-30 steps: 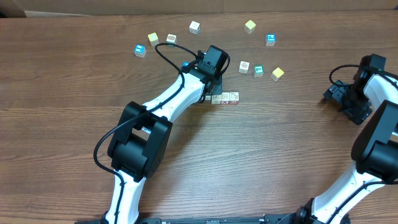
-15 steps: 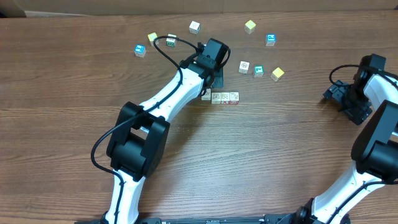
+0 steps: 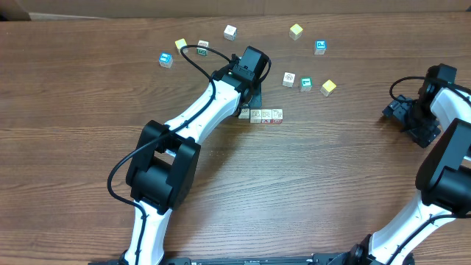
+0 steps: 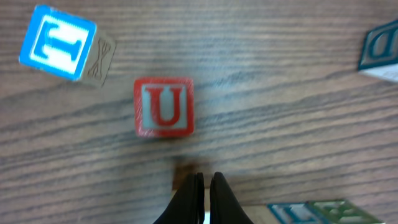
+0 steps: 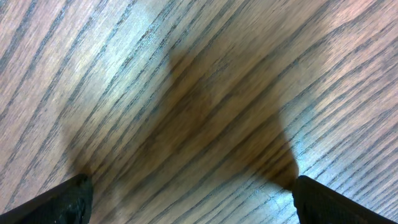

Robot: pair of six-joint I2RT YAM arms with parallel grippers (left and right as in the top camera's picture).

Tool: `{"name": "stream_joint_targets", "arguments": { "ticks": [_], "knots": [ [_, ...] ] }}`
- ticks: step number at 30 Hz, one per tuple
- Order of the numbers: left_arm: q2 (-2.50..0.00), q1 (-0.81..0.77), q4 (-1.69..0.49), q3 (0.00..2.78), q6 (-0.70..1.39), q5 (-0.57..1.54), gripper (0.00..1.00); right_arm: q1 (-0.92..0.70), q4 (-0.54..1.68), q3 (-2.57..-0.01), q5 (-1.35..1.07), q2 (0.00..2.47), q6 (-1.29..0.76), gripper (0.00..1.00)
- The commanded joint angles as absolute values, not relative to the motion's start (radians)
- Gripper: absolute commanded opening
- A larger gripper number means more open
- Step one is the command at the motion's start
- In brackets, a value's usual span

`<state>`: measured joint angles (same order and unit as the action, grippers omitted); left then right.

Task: Form a horizontal line

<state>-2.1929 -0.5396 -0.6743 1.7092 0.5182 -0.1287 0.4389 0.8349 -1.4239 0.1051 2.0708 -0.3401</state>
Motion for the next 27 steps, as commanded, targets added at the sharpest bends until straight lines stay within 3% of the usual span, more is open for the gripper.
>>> {"name": "stream_joint_targets", "arguments": {
  "ticks": [1, 27],
  "knots": [
    [-2.196, -0.535, -0.688, 1.729, 0.529, -0.141, 0.04, 0.445, 0.835, -1.415, 0.131, 2.082, -0.340, 1.00],
    [-2.233, -0.537, -0.665, 1.728, 0.531, -0.140, 0.04, 0.445, 0.835, -1.414, 0.131, 2.082, -0.340, 1.00]
  ]
}}
